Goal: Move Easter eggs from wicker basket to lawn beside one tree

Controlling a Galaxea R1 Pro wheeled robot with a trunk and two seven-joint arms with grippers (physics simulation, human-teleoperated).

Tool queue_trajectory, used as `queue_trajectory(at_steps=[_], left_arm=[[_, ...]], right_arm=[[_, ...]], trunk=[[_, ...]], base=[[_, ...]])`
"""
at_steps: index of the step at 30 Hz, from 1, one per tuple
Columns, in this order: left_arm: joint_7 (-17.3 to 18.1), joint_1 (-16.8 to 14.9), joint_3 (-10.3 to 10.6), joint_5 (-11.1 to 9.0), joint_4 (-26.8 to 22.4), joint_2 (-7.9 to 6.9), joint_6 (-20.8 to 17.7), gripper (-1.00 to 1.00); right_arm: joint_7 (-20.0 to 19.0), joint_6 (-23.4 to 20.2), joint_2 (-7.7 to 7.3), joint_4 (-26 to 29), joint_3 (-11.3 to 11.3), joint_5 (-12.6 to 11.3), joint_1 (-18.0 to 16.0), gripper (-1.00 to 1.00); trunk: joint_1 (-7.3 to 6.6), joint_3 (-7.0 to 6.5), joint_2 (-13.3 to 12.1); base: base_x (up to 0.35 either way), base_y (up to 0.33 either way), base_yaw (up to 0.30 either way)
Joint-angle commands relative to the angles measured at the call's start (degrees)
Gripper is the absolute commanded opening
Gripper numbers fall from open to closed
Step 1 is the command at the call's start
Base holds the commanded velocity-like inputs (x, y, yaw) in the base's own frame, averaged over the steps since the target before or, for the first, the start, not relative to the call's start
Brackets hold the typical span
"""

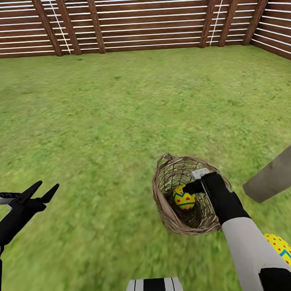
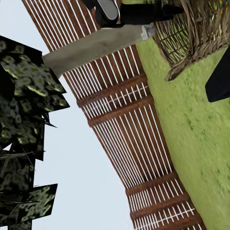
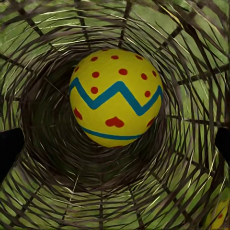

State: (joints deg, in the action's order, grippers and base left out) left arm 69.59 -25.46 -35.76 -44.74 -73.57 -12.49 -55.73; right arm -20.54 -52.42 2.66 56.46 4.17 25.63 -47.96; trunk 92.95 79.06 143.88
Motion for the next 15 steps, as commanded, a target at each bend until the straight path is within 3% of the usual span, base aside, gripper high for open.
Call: queue_trajectory(at_steps=[1, 6, 15], left_arm=[[0.07, -0.02, -0.01, -0.14, 0.01, 0.0, -0.37, 1.0], [0.1, -0.02, -0.01, -0.17, 0.08, 0.14, -0.35, 1.0], [0.02, -0.02, -0.01, -0.09, 0.01, 0.97, -0.35, 1.0]], right_arm=[[-0.55, 1.01, 0.07, -0.07, 0.2, 0.59, -0.03, 1.0], [-0.55, 4.72, 0.07, 0.0, 0.3, 0.51, -0.03, 1.0], [-0.54, 8.18, 0.02, 0.23, 0.39, 0.48, -0.03, 1.0]], trunk=[[-0.01, 0.04, 0.02], [-0.01, 0.04, 0.02], [0.22, 2.03, 0.14]], base=[[0.0, 0.0, 0.0], [0.0, 0.0, 0.0], [0.0, 0.0, 0.0]])
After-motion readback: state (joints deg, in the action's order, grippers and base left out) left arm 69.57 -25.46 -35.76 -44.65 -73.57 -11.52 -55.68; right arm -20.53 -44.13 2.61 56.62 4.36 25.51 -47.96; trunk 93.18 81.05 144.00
